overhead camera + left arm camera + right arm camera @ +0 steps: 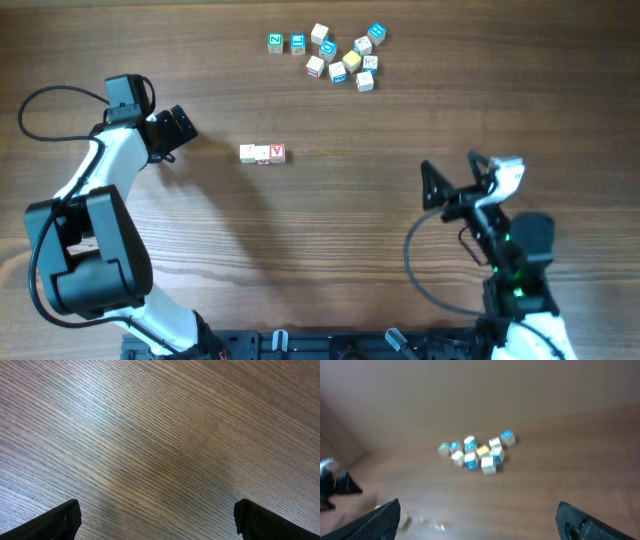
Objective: Form a horizontal line
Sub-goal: 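Raise the right arm and move the right gripper over the cluster, then grasp the white 9 block with the right gripper, then carry the 9 block to the right end of the row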
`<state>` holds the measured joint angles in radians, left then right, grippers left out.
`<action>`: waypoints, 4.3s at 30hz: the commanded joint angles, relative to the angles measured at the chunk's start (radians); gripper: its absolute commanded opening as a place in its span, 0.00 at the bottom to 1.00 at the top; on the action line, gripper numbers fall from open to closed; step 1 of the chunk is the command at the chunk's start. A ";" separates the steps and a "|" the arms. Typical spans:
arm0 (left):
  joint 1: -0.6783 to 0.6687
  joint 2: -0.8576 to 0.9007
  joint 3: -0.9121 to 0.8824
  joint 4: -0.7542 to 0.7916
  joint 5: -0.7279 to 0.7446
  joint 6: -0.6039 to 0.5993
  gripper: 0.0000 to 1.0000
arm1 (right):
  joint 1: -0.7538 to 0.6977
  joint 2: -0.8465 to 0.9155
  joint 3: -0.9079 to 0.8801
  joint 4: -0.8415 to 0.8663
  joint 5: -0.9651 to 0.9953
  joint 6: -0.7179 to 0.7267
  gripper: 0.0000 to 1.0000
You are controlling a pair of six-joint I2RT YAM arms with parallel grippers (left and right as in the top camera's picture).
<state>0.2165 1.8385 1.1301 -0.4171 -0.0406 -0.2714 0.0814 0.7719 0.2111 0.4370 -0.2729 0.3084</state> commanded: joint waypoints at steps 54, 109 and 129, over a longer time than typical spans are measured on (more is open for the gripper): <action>0.003 0.007 -0.005 0.002 -0.013 0.002 1.00 | 0.189 1.316 1.449 -0.978 0.126 -0.083 0.77; 0.003 0.007 -0.005 0.003 -0.013 0.002 1.00 | 0.297 1.337 1.443 -0.901 0.023 -0.090 0.20; 0.003 0.007 -0.005 0.002 -0.013 0.002 1.00 | 0.467 1.338 1.416 -1.321 0.035 0.166 0.14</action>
<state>0.2165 1.8385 1.1301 -0.4175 -0.0406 -0.2714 0.5339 2.1204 1.6367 -0.8787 -0.2356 0.4355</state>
